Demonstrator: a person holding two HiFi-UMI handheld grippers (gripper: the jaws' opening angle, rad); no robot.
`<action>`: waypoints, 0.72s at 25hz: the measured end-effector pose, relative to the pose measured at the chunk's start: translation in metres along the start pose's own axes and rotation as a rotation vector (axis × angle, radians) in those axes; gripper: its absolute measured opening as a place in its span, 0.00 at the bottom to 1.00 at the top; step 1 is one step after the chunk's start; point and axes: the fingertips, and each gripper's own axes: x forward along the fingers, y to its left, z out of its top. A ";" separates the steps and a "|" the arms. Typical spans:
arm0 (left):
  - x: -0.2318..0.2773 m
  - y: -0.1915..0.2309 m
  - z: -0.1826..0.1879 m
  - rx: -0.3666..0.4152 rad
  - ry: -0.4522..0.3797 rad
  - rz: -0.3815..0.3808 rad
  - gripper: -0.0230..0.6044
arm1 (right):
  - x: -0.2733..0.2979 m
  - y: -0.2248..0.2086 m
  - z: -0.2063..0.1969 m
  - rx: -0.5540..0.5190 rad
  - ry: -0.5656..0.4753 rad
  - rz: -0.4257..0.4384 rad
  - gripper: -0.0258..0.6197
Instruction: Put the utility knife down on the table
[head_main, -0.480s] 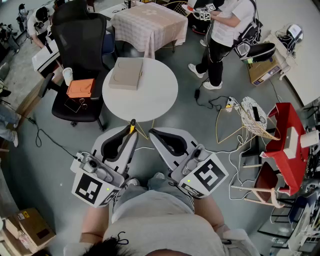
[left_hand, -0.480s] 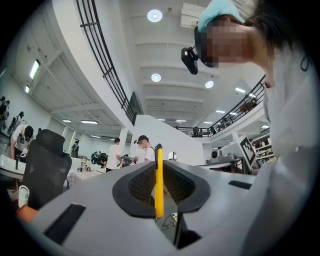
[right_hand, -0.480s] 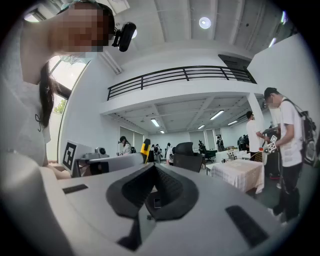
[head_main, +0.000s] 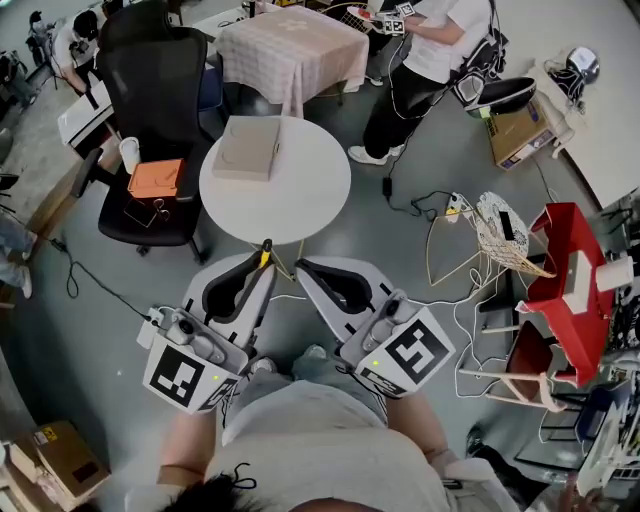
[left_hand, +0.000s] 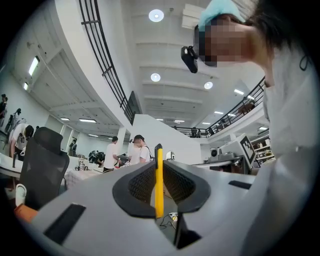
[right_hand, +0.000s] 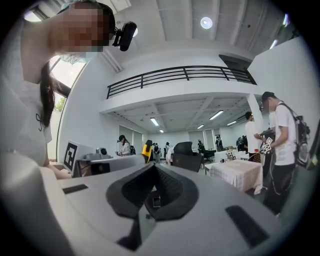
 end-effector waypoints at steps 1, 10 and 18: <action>0.001 0.000 0.000 0.001 0.001 0.000 0.12 | 0.000 0.000 0.000 0.000 0.000 0.000 0.05; 0.015 -0.009 -0.007 0.007 0.007 0.013 0.12 | -0.012 -0.018 -0.001 0.041 -0.022 0.002 0.05; 0.031 -0.027 -0.016 0.025 0.004 0.058 0.12 | -0.036 -0.032 -0.005 0.044 -0.025 0.058 0.05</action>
